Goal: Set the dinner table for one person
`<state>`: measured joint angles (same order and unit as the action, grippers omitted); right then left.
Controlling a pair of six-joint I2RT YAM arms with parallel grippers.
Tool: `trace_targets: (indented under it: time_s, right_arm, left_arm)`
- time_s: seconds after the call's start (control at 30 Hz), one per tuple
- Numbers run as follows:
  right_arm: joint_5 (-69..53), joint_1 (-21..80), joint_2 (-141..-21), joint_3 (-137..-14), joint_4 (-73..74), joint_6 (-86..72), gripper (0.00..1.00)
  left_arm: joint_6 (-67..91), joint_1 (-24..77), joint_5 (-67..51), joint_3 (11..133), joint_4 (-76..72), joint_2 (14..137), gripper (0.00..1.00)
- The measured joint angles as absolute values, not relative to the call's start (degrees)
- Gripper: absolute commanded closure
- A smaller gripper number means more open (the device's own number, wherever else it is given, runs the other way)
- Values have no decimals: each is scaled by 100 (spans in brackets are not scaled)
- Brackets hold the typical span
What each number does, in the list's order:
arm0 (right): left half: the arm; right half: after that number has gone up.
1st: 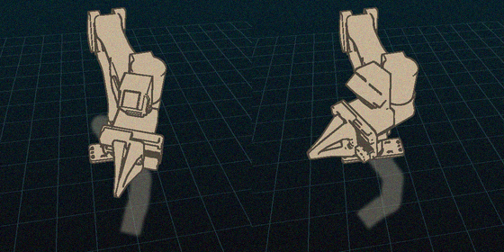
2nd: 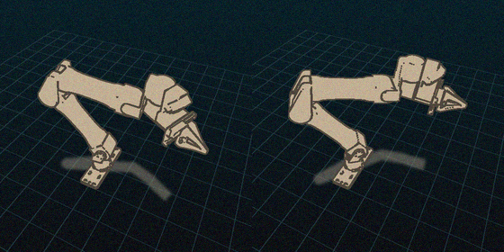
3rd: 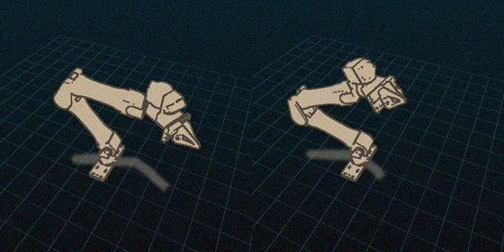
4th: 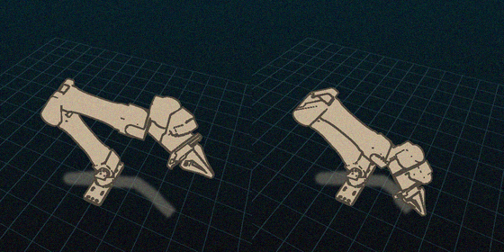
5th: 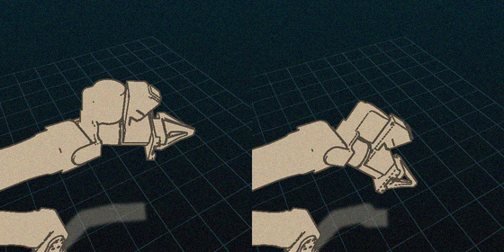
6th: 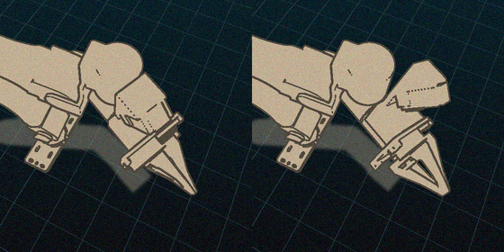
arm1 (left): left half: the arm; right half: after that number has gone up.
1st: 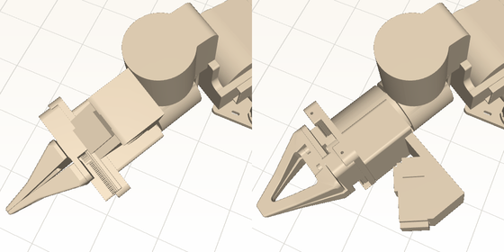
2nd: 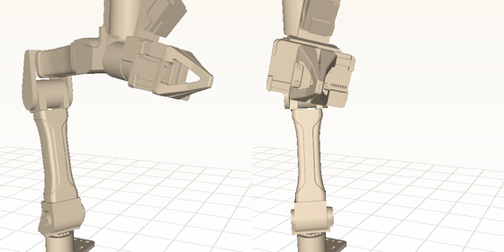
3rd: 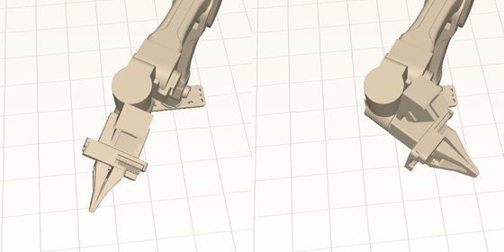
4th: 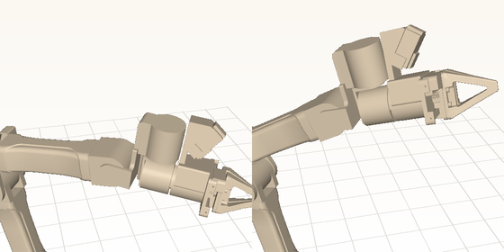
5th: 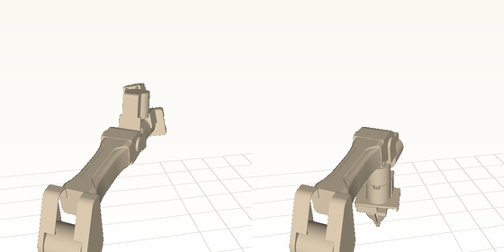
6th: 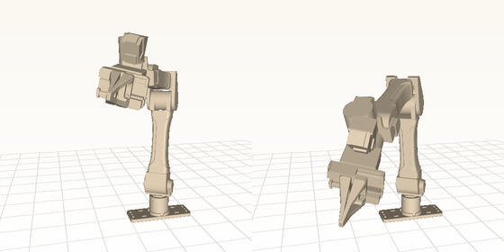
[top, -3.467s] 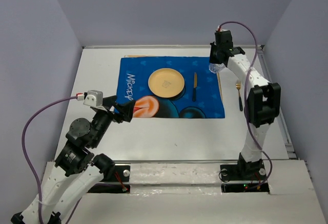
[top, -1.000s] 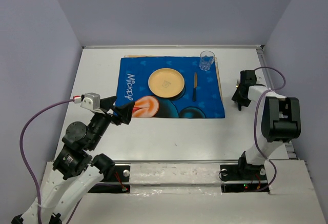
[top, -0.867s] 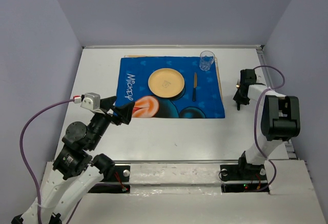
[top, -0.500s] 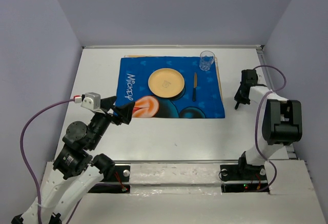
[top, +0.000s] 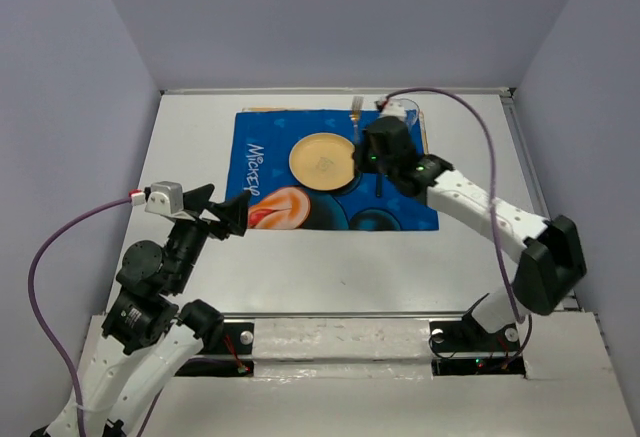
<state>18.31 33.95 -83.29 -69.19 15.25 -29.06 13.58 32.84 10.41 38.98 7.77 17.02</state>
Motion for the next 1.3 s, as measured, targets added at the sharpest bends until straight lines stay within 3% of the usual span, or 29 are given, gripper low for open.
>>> trace_targets:
  time_s: [0.23,0.53,1.13,1.3]
  right_arm:
    - [1782,4860,-11115,-9196,1037,-3363,100]
    - [1728,5181,-13111,-10739,1087,-3953,100]
    - [1584,5175,-13850,-11266,1184,-4661,100]
    - [1579,5175,-13850,-11266,1197,-4716,85]
  left_arm:
    - [1363,3242,1190,3896,705,1684,1]
    - [1380,3177,1212,3854,690,1680,1]
    - [1402,3177,1068,3820,622,1680,1]
    - [1402,3177,1066,3820,622,1680,1]
